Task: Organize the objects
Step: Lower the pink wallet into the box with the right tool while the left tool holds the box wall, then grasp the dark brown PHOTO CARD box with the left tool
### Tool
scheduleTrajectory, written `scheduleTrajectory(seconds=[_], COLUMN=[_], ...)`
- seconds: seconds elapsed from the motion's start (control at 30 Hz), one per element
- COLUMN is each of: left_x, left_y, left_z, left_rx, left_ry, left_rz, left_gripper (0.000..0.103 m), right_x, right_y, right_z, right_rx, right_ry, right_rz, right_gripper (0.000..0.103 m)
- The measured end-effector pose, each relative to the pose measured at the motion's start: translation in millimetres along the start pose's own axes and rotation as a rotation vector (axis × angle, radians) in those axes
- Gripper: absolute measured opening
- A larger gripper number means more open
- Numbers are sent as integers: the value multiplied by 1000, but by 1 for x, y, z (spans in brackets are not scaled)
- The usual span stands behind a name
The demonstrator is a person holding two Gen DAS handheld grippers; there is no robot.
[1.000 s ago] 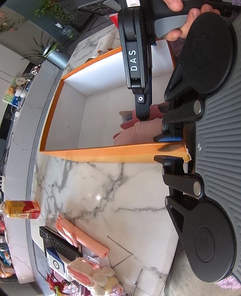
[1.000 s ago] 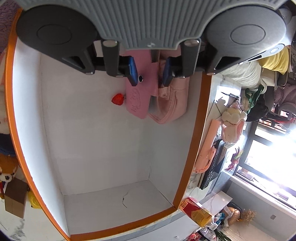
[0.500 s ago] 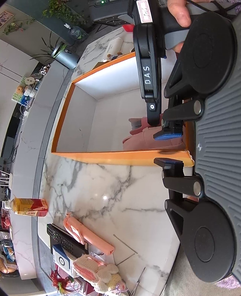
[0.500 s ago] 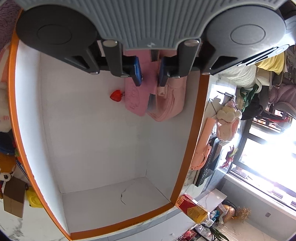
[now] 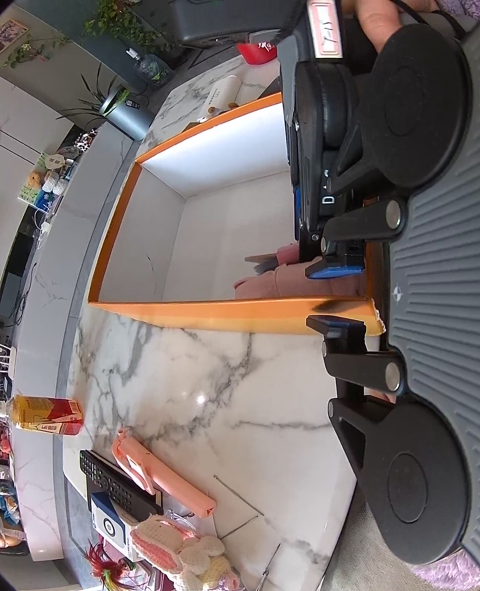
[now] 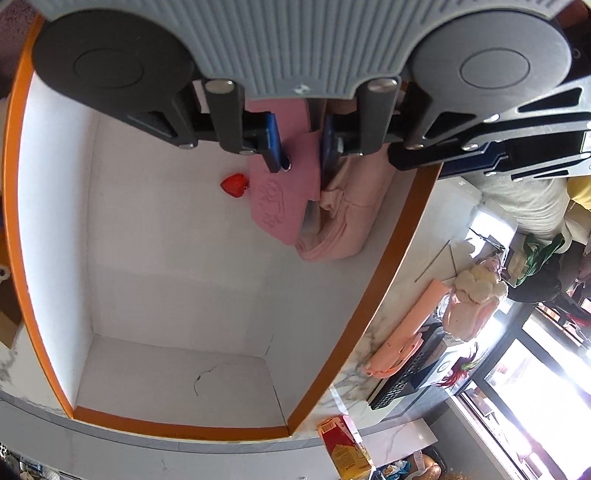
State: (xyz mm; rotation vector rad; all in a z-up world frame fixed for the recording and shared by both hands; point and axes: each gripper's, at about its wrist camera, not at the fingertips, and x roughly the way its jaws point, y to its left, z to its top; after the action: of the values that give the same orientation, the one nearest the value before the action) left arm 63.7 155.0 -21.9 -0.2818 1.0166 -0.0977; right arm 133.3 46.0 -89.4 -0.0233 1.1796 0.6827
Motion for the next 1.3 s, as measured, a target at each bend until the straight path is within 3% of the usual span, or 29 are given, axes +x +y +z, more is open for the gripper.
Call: scheduleTrajectory(seconds=[0.13,0.3,0.6,0.7,0.8,0.9,1.0,1.3], left_x=[0,-1,-13,-22,-30,-36,-36,17], left_y=[1,1,-4,-17,-33,-56,-82,-176], left_z=[0,0,4,7,13,18,24,29], left_rx=[-2,-7,6,44,76,121,170,304], left_ry=[-1,-3,-50,-84,-108,-136,-139,-24], left_rz=[-7,-5,1,9,-37,-41,-91,-289], left_gripper=[24,24,24,29,29,29,29,29], right_x=[-3,-8,-27,-45,-69,-95,-122,-180], right_y=[-23,-32,-30,-34,-40,-52,-72,-163], right_z=[2,0,-2,-3,-6,-10,-16,-46], right_rx=[124,177,160,149,140,152,182,337], right_ry=[12,17,-24,-62,-127,-191,-252,-359], right_rz=[83,124,102,94,71,46,19,-193], right_gripper=[30,31,31,31,40,40,40,40])
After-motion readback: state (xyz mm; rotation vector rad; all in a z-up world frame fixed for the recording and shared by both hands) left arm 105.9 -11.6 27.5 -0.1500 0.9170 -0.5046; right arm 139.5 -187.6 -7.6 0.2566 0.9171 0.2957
